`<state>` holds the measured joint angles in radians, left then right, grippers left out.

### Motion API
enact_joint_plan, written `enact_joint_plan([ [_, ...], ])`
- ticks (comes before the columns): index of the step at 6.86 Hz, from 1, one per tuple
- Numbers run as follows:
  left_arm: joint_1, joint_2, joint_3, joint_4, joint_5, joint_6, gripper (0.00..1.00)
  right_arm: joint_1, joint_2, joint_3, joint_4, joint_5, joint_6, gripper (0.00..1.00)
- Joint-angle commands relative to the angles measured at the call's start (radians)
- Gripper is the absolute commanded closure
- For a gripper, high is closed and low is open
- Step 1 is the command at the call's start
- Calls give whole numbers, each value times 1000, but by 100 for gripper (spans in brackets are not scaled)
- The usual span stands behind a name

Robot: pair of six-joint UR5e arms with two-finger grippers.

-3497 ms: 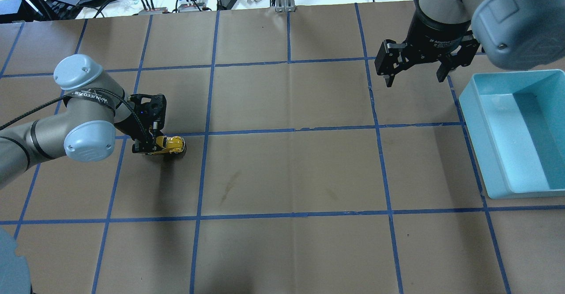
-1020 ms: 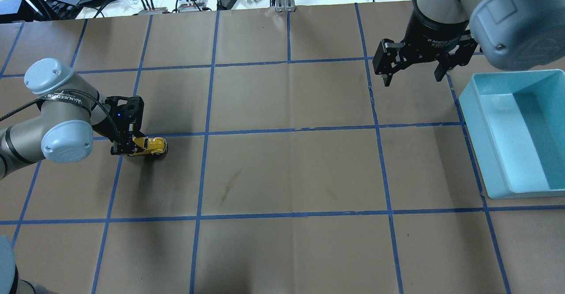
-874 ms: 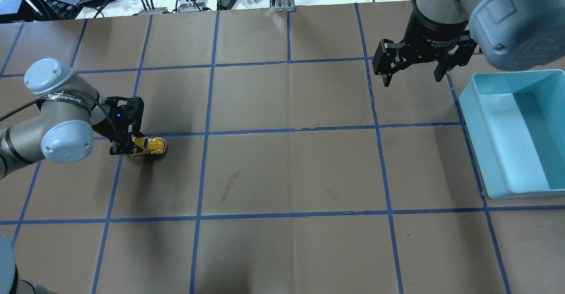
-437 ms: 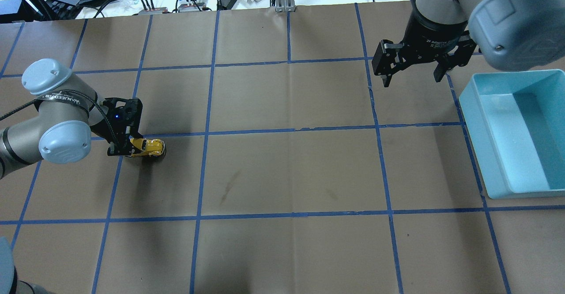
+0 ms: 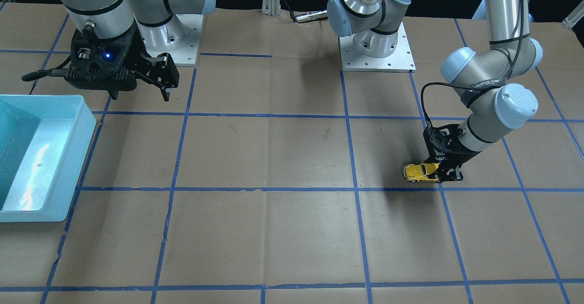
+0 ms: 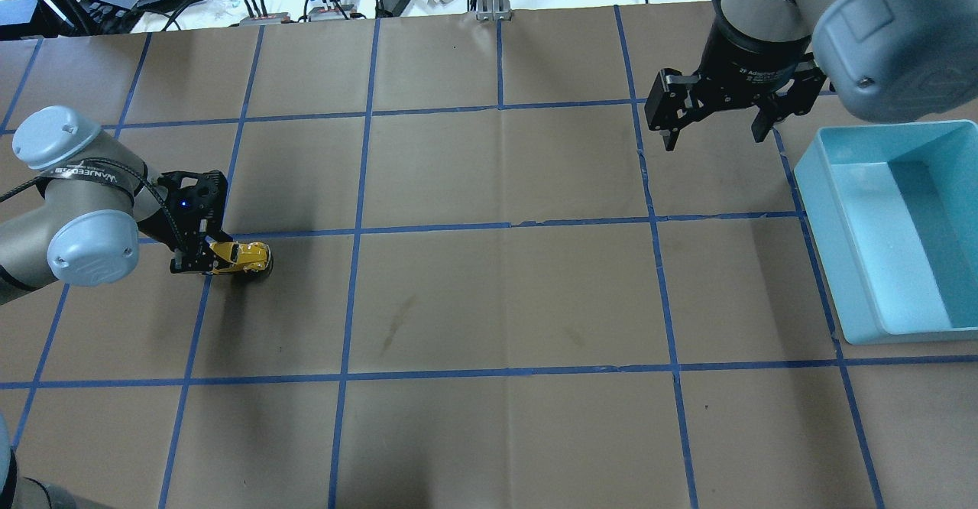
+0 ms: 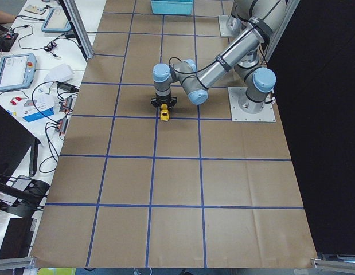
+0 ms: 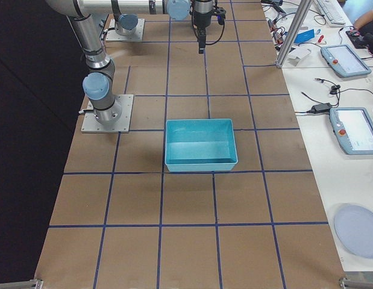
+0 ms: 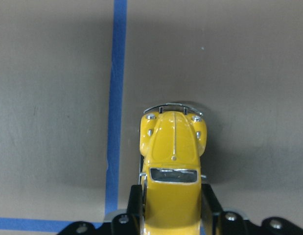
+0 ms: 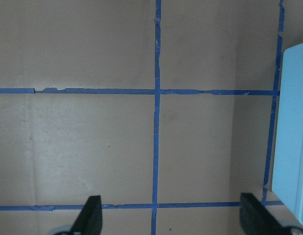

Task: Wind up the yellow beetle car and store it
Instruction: 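Open the left gripper and raise it, letting the car roll off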

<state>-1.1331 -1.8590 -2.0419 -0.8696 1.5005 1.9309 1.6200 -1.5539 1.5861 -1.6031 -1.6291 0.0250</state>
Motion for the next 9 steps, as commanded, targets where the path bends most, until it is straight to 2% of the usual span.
enact_joint_plan([
  [1,4,-6,0,3,1,61,78,1,0,0,2,0,0,0],
  [5,30,0,0,0,7,65,73,1,0,0,2,-2,1,0],
  [6,30,4,-1,-2,7,62,8,-2,0,0,3,-2,0,0],
  [7,29,11,-1,-2,9,60,0,-2,0,0,2,-2,1,0],
  [9,29,14,2,-2,9,59,0,-2,0,0,3,-2,0,0],
])
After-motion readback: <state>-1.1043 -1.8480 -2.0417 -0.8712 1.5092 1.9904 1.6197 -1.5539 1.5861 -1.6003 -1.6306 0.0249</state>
